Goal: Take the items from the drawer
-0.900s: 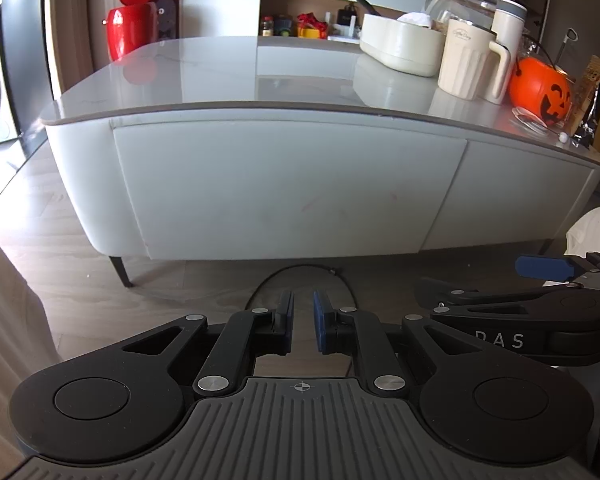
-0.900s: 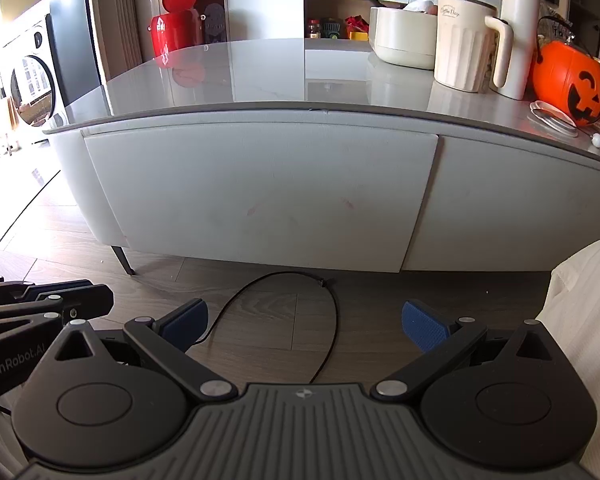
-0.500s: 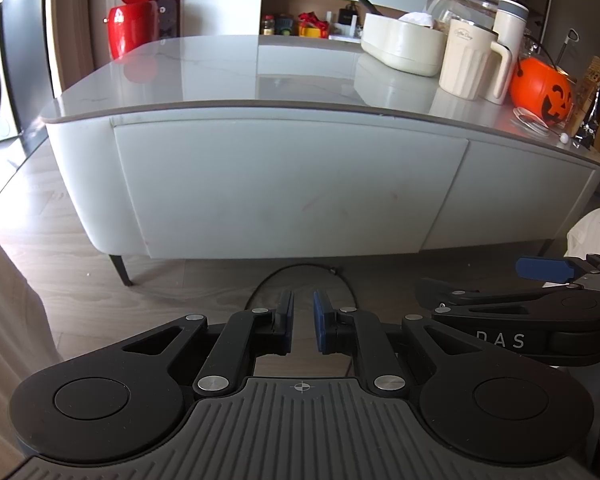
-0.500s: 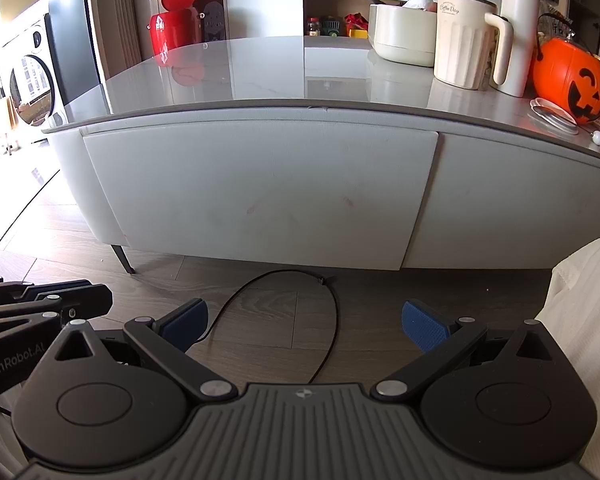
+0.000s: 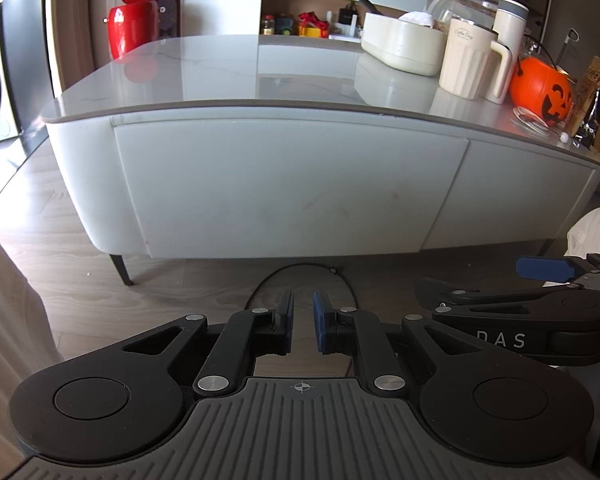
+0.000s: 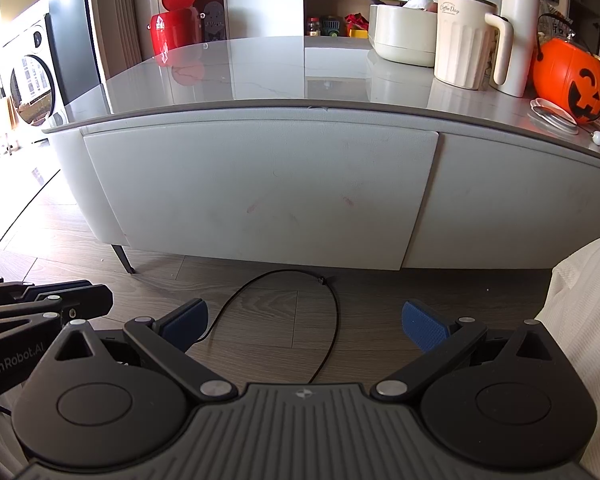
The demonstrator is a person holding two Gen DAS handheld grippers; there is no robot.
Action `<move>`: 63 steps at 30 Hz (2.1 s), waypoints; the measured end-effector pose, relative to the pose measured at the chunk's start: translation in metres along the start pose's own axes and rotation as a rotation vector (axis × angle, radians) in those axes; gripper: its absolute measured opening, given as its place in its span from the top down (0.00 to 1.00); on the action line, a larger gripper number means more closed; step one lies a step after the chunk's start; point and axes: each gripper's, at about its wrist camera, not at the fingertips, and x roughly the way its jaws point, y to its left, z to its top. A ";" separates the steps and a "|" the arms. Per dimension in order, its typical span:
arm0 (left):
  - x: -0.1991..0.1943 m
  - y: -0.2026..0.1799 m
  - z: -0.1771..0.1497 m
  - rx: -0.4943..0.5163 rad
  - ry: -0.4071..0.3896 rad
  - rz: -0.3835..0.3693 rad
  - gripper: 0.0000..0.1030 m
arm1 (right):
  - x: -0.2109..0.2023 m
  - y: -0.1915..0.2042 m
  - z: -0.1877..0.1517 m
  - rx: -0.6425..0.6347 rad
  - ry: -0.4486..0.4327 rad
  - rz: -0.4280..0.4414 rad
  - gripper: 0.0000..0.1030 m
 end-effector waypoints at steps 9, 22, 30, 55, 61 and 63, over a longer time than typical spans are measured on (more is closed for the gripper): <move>0.002 0.000 -0.001 0.005 0.012 -0.005 0.87 | -0.001 0.001 -0.001 -0.005 -0.002 -0.001 0.00; 0.007 0.014 0.010 -0.049 0.005 -0.023 0.87 | 0.004 -0.009 0.010 0.043 0.047 0.051 0.00; 0.019 0.024 0.048 -0.035 -0.064 -0.006 0.87 | 0.007 -0.024 0.046 0.038 -0.078 0.089 0.00; 0.082 0.194 0.106 -0.212 -0.208 0.052 0.85 | 0.112 -0.124 0.104 -0.173 -0.074 0.129 0.00; 0.083 0.197 0.104 -0.209 -0.168 0.064 0.85 | 0.124 -0.136 0.118 -0.077 -0.091 0.093 0.00; 0.085 0.196 0.101 -0.194 -0.148 0.060 0.85 | 0.128 -0.144 0.121 -0.029 -0.074 0.115 0.00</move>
